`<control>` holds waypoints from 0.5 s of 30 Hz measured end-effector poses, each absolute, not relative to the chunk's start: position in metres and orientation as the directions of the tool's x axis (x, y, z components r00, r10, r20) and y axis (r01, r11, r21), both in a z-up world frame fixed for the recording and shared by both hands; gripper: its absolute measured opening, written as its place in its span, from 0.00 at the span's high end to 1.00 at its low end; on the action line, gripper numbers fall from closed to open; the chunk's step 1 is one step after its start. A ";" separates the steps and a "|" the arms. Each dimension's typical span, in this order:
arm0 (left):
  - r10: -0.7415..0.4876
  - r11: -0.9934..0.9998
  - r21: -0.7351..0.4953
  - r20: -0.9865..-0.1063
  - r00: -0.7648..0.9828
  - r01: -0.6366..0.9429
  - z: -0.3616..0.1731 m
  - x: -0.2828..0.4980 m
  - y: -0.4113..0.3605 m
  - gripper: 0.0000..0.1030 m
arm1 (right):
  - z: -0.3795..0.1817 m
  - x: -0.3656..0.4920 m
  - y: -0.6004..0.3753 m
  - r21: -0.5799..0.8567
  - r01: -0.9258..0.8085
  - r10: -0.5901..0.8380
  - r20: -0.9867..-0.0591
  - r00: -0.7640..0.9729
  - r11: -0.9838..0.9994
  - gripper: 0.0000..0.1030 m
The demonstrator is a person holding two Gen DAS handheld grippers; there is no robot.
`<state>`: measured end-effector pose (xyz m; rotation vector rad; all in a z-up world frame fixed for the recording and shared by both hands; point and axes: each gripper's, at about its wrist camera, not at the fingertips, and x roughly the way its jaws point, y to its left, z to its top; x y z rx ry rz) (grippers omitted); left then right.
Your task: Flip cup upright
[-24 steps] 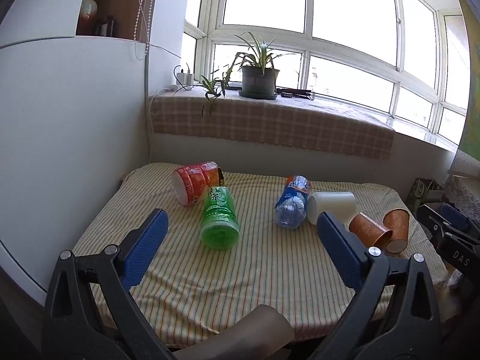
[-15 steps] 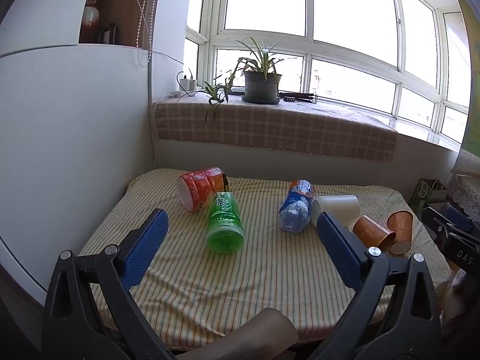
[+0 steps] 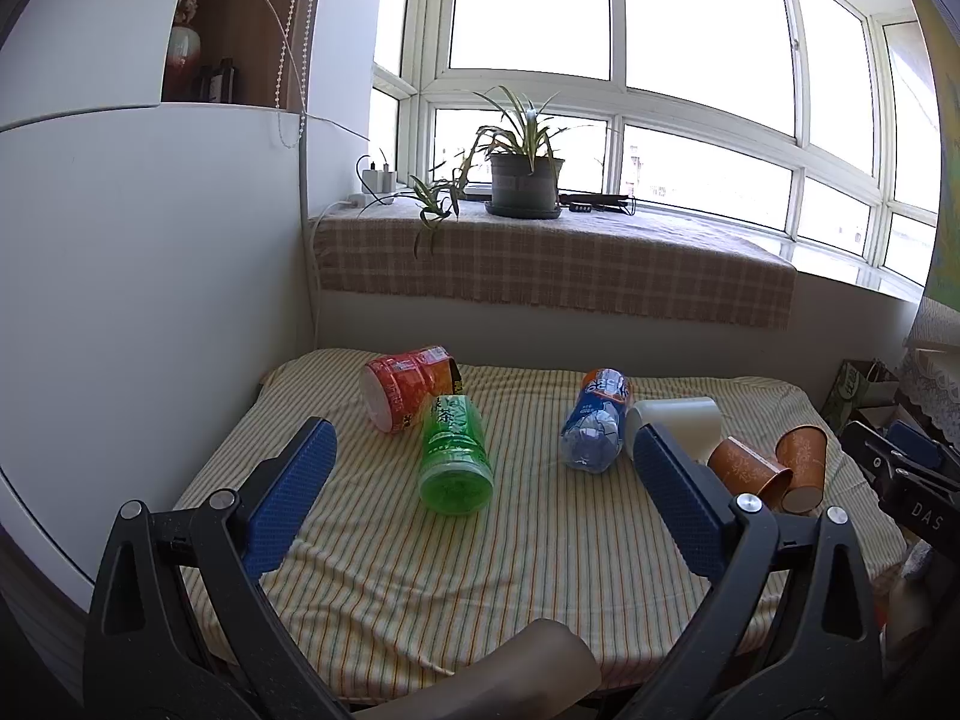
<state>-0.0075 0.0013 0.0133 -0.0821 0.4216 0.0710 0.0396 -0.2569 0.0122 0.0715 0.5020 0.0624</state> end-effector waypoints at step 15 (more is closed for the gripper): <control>0.054 0.995 -0.060 -0.407 0.912 -0.085 0.020 -0.008 0.000 0.02 | 0.011 0.039 -0.259 0.094 -0.041 0.081 -0.483 0.872 0.995 0.22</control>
